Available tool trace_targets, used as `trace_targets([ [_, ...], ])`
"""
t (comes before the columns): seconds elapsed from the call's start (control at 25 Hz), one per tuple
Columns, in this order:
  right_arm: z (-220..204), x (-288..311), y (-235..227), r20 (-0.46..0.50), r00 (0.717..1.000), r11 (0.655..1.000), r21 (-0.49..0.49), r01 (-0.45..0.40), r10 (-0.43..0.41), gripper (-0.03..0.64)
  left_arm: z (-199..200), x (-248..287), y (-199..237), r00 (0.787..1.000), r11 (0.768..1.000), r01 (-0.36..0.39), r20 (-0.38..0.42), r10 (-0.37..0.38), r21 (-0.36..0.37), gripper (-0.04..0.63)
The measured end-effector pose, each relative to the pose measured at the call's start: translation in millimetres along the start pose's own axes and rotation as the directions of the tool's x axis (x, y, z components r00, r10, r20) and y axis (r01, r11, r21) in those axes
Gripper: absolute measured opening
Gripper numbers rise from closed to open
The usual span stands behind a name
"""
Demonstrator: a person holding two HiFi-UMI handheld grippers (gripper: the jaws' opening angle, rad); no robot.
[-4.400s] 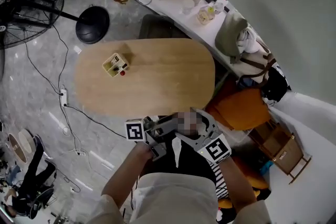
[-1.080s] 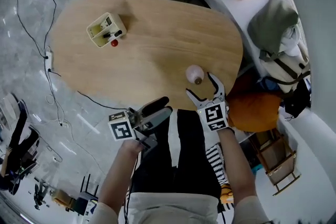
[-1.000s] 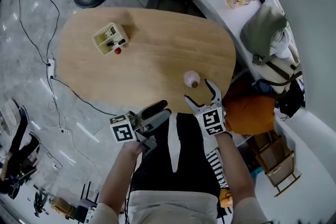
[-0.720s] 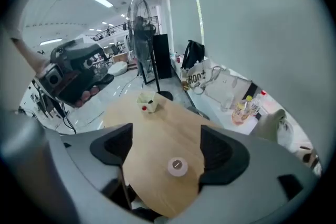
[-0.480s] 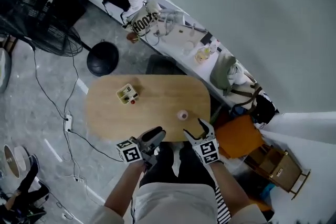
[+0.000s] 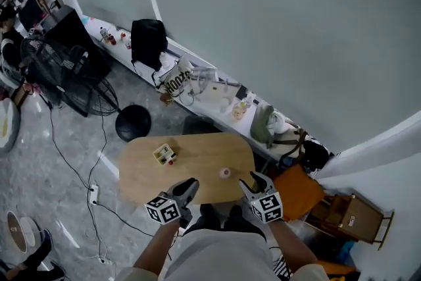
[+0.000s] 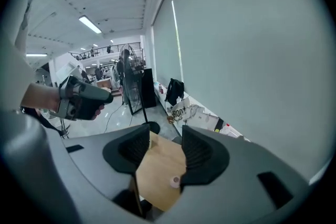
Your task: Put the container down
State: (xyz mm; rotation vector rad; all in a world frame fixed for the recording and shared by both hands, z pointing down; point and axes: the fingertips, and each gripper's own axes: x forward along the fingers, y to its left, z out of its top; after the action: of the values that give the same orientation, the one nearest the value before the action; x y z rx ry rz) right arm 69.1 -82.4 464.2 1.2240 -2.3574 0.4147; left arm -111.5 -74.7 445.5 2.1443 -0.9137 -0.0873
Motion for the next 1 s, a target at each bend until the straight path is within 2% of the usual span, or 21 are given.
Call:
trace_targets([
  [0.16,29.1,-40.7,-3.6,0.080,0.997,0.999,0.041,-0.004,0.001,0.151,4.7,-12.5,-33.2,1.000,0.997,-0.015,0.015,0.014,0.078,0.060],
  [0.4,49.7,-99.0,-7.1,0.170,0.985,0.999,0.006,-0.040,0.038,0.095,0.5,-14.5,-87.4,0.996,0.983,-0.059,0.074,0.046,0.174,0.049],
  [0.64,52.2,-151.1,-3.5,0.206,0.974,0.994,-0.072,-0.082,0.095,0.050,-4.7,-23.5,-137.5,0.985,0.977,-0.104,0.154,0.076,0.186,0.044],
  [0.88,43.6,-185.7,-4.5,0.241,0.961,0.988,-0.099,-0.115,0.136,0.028,-23.8,-32.3,-182.8,0.982,0.960,-0.126,0.170,0.085,0.250,0.044],
  [1.0,38.7,-195.0,-2.2,0.244,0.956,0.984,-0.116,-0.137,0.162,0.020,-31.1,-39.9,-197.6,0.979,0.956,-0.137,0.185,0.090,0.258,0.044],
])
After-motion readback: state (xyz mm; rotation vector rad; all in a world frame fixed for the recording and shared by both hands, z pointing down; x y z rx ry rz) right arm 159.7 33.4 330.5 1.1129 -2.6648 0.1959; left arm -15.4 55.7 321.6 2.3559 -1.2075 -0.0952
